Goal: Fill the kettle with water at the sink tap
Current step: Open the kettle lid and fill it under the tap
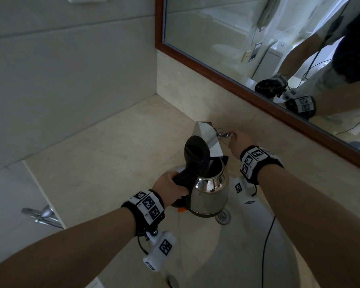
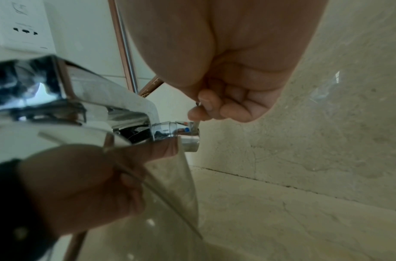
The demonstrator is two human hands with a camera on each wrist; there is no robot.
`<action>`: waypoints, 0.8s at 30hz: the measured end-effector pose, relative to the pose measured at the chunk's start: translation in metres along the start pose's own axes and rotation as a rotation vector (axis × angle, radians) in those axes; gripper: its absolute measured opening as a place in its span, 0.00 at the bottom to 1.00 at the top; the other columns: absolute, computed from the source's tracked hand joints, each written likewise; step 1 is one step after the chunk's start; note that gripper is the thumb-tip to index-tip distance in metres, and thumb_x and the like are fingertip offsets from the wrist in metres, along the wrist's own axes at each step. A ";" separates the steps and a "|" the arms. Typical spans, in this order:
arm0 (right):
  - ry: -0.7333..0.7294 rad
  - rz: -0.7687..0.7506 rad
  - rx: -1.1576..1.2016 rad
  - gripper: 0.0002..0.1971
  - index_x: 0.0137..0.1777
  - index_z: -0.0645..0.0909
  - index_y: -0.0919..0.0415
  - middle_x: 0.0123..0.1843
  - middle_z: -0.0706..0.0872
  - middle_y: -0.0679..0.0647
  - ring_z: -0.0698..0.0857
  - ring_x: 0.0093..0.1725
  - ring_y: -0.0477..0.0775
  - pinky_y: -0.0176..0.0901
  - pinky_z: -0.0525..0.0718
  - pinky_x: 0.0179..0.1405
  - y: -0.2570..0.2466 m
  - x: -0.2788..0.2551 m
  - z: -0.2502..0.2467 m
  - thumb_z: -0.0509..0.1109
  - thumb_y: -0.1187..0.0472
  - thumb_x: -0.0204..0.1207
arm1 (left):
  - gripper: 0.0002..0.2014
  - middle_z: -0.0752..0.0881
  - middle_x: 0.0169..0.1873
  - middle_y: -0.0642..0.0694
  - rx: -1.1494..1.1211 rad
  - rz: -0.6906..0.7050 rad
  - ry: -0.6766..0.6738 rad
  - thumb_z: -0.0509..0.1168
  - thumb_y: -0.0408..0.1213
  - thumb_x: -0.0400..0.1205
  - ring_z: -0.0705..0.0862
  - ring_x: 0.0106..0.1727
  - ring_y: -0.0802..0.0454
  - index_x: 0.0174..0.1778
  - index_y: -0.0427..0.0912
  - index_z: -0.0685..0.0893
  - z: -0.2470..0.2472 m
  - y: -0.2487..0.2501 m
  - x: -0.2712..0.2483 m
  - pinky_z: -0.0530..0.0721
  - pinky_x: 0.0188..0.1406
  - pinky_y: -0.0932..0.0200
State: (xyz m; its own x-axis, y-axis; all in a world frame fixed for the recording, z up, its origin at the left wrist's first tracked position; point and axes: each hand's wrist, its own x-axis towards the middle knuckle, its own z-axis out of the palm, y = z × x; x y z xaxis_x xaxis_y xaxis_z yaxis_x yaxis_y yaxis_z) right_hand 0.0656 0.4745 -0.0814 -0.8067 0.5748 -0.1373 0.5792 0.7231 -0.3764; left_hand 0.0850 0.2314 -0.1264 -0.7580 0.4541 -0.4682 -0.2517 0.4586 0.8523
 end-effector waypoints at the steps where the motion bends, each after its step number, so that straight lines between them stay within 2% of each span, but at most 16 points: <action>1: 0.001 -0.001 0.003 0.18 0.68 0.78 0.64 0.62 0.86 0.67 0.83 0.61 0.69 0.54 0.80 0.61 0.000 0.000 0.000 0.52 0.63 0.85 | 0.13 0.88 0.41 0.41 0.001 -0.004 -0.002 0.71 0.26 0.69 0.87 0.45 0.42 0.37 0.51 0.81 0.000 0.000 0.000 0.89 0.52 0.44; 7: 0.006 0.002 0.016 0.18 0.68 0.78 0.63 0.61 0.86 0.67 0.83 0.61 0.68 0.53 0.80 0.61 0.000 0.000 0.000 0.52 0.63 0.85 | 0.14 0.86 0.37 0.46 -0.004 -0.012 -0.003 0.71 0.27 0.70 0.86 0.44 0.45 0.37 0.53 0.80 -0.001 -0.001 0.000 0.89 0.50 0.47; 12: 0.001 0.002 0.025 0.18 0.69 0.78 0.62 0.62 0.86 0.66 0.83 0.60 0.68 0.54 0.81 0.61 -0.001 -0.002 -0.001 0.51 0.63 0.85 | 0.14 0.88 0.39 0.45 -0.001 -0.008 0.000 0.72 0.27 0.68 0.89 0.47 0.42 0.36 0.53 0.81 0.001 -0.001 -0.001 0.89 0.53 0.44; 16: 0.003 0.007 0.027 0.19 0.69 0.77 0.62 0.62 0.86 0.67 0.83 0.60 0.68 0.56 0.82 0.62 -0.001 -0.002 -0.001 0.51 0.62 0.86 | 0.13 0.88 0.39 0.44 -0.007 -0.002 -0.002 0.71 0.27 0.68 0.88 0.45 0.44 0.37 0.51 0.82 0.002 -0.002 0.000 0.90 0.48 0.47; 24: -0.008 0.005 0.040 0.19 0.70 0.77 0.62 0.62 0.86 0.67 0.83 0.60 0.68 0.54 0.81 0.61 -0.002 -0.002 -0.001 0.52 0.63 0.85 | 0.14 0.87 0.37 0.47 -0.013 -0.012 0.002 0.71 0.26 0.68 0.88 0.47 0.43 0.37 0.52 0.81 0.002 -0.003 0.001 0.89 0.53 0.44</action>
State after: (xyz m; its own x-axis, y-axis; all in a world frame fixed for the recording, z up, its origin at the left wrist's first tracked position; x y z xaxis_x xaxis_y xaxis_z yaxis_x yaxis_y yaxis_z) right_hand 0.0665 0.4724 -0.0796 -0.8049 0.5751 -0.1463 0.5781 0.7043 -0.4119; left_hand 0.0862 0.2321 -0.1305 -0.7560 0.4475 -0.4778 -0.2686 0.4535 0.8498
